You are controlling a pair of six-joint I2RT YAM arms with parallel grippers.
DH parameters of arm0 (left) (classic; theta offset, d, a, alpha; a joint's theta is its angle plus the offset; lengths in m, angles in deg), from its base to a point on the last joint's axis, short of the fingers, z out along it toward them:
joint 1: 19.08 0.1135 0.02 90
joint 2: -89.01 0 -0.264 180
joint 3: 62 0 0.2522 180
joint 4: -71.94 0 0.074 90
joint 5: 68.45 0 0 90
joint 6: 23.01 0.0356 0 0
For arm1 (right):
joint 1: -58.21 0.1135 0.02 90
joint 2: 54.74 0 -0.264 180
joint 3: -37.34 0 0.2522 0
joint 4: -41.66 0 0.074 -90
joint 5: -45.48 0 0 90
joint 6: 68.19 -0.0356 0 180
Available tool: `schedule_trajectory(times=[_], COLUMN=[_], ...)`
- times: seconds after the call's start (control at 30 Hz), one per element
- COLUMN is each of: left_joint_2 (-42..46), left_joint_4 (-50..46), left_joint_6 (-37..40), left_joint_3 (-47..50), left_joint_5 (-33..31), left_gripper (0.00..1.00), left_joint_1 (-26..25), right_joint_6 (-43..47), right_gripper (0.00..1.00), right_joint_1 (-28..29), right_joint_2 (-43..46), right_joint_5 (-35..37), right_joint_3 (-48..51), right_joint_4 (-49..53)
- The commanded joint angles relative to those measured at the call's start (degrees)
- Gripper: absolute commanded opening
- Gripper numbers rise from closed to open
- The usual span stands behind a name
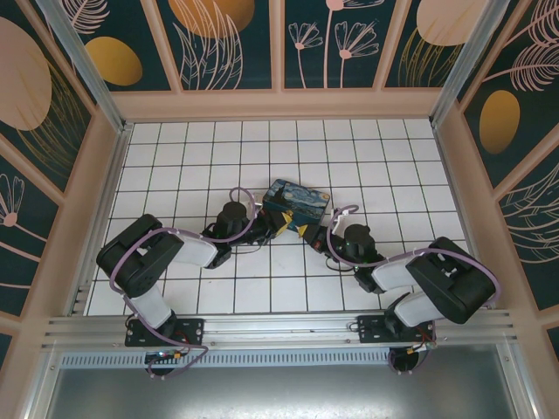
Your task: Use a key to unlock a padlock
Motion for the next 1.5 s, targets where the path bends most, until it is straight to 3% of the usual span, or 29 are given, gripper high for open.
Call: schedule_trajectory(times=[0.0,0.4,0.83,1.17,1.47], left_joint_2=[1.1,1.2,0.5,1.2,2.6], left_joint_4=[3.2,4.0,4.2,5.3,2.3], left_joint_6=[-1.0,-3.1,-3.4,-4.2,-1.7], left_joint_3=[0.7,0.9,0.8,2.0,2.0], left_joint_5=[6.9,7.4,6.5,6.1,5.0], left_gripper=[0.0,0.0,0.0,0.0,0.0], left_joint_1=[-1.4,-1.4,-1.4,-1.4,-1.4], right_joint_6=[2.6,7.3,6.0,6.8,8.3], right_gripper=[0.0,0.0,0.0,0.0,0.0], right_joint_1=[0.1,1.8,5.6,4.0,1.6], right_joint_2=[0.7,-0.3,-1.7,-0.8,2.4], right_joint_5=[3.1,5.0,6.4,10.0,6.5], right_joint_3=[-0.6,-4.4,-8.8,-5.6,-3.5], right_joint_4=[-6.1,-2.5,-2.6,-1.4,-1.6])
